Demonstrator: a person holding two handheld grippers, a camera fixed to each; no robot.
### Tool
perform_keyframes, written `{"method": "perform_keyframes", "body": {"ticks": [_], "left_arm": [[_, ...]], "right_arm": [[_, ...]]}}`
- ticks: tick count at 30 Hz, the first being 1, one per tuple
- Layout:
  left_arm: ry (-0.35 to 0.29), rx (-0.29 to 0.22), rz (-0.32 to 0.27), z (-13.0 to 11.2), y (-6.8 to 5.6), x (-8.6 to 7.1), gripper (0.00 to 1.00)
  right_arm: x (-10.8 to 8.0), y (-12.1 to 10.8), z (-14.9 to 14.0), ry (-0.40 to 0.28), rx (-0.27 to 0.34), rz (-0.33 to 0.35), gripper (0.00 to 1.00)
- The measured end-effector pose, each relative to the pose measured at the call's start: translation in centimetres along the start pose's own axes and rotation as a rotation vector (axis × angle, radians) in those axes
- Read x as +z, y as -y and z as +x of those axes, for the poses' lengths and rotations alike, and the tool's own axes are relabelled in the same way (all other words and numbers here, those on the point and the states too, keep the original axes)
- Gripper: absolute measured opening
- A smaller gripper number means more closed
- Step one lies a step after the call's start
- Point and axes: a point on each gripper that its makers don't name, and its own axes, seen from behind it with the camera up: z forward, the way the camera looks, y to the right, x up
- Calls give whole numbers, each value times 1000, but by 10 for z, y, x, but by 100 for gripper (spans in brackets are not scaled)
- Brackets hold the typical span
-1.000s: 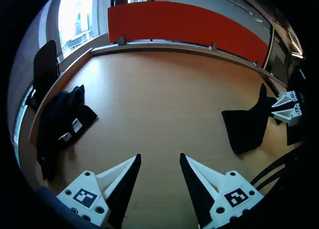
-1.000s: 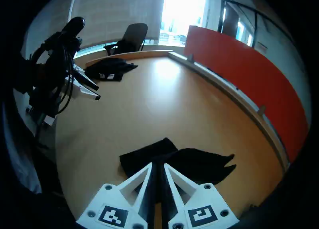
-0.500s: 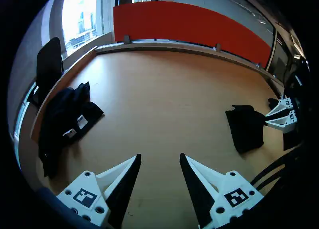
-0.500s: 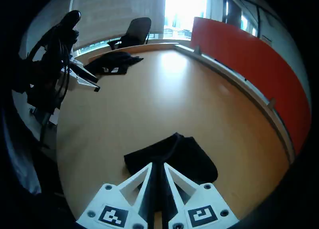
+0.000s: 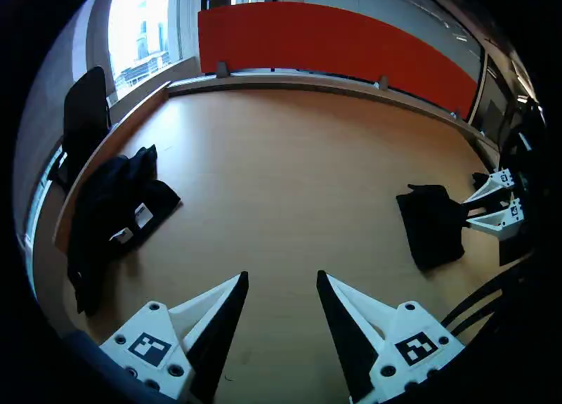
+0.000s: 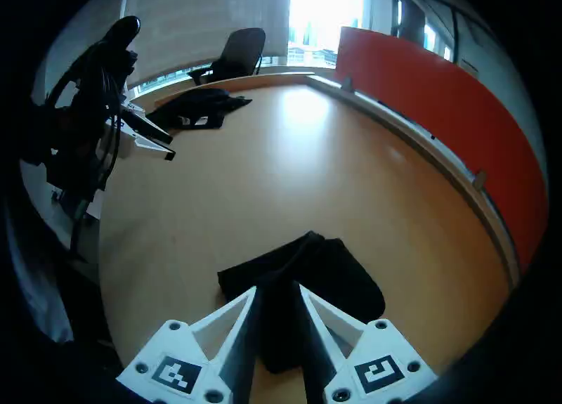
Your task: Fold towel
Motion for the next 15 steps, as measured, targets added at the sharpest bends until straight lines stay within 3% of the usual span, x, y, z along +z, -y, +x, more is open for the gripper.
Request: {"method": "perform_keyframes", "body": {"ticks": [6, 15], "left_arm": [[2, -2, 2, -1, 0, 0, 71], [1, -1, 0, -1, -2, 0, 71]], "right_arm": [[0, -2, -2, 2, 8, -5, 37], [-3, -5, -2, 4, 8, -7, 65]]}}
